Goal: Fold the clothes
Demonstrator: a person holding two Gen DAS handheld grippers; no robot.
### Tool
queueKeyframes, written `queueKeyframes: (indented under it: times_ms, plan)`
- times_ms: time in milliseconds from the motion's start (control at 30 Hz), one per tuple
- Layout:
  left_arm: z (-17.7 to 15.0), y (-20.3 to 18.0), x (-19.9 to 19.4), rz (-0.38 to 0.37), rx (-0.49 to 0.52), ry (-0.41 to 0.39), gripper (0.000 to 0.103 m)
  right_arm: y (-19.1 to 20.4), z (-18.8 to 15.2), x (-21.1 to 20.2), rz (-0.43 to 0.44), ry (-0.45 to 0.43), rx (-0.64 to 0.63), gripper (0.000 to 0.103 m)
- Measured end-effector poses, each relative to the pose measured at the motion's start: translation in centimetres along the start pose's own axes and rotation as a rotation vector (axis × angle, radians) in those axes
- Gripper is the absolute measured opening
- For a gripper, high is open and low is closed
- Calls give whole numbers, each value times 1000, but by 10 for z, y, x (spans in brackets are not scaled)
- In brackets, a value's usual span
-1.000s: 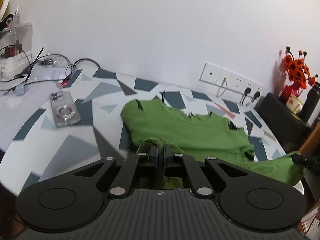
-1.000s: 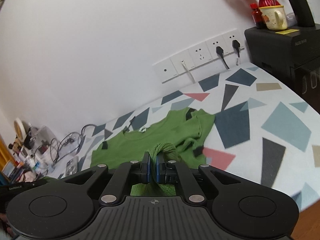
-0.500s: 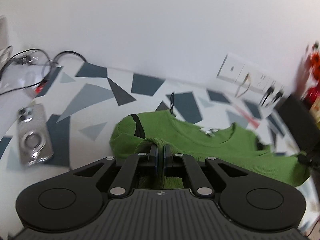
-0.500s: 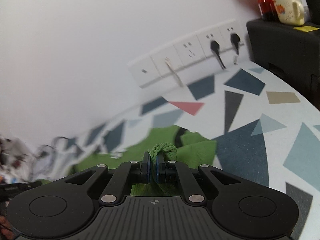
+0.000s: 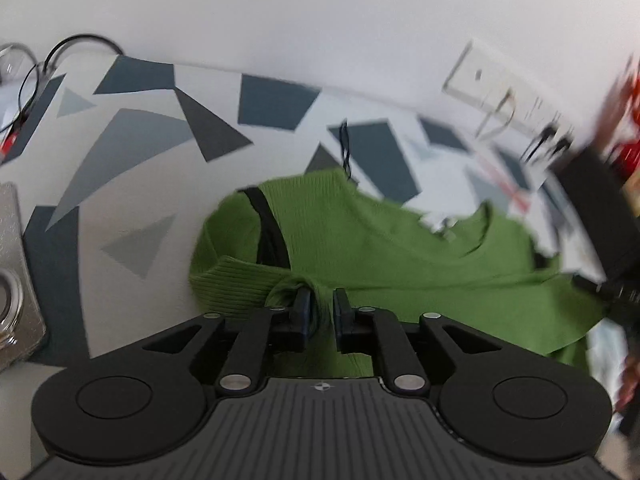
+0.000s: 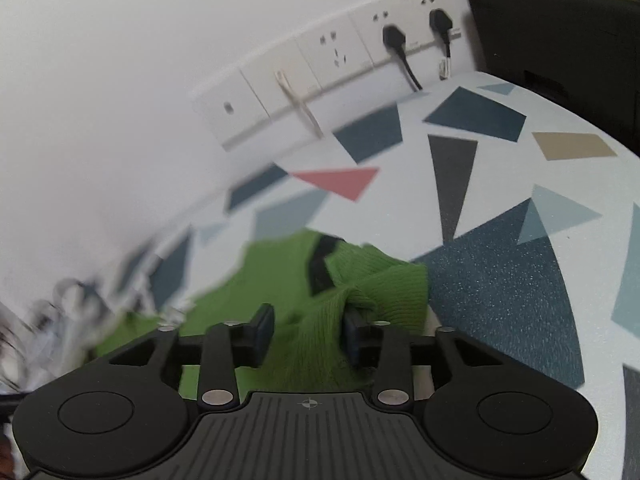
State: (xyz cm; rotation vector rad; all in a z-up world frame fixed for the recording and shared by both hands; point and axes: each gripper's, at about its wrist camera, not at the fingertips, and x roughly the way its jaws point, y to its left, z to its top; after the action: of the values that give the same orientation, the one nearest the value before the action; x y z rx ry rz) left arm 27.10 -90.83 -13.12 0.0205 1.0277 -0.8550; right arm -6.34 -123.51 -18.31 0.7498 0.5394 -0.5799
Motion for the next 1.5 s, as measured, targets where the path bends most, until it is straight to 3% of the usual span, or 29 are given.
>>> queueKeyframes:
  times_ms: [100,233,367,567,767,867,1033,1133,1267,1500]
  plan:
    - [-3,7,-23,-47,-51,-23,17,0,-5,-9,31,14,27,43]
    - [-28,12,-26,-146,-161,26,17,1,-13,-21,73,32,63,43]
    - [-46,11,-7,-138,-228,60,17,1,-20,-33,114,50,99,43]
    - [-41,12,2,-161,-383,-19,17,-10,-25,-21,101,56,259,41]
    - [-27,11,5,-184,-382,-28,17,-9,-12,-19,109,-8,267,24]
    - [-25,15,10,-195,-395,-31,17,-6,-9,-20,115,-25,258,22]
    - [-28,20,28,-177,-418,25,17,-10,-15,-5,64,36,287,21]
    - [-27,18,20,-186,-382,-39,4,-7,-13,-8,68,20,288,6]
    - [-14,14,-2,-217,-355,-130,3,3,5,-17,103,-28,252,5]
    - [16,27,-6,-182,-412,-218,2,12,48,5,108,-59,260,4]
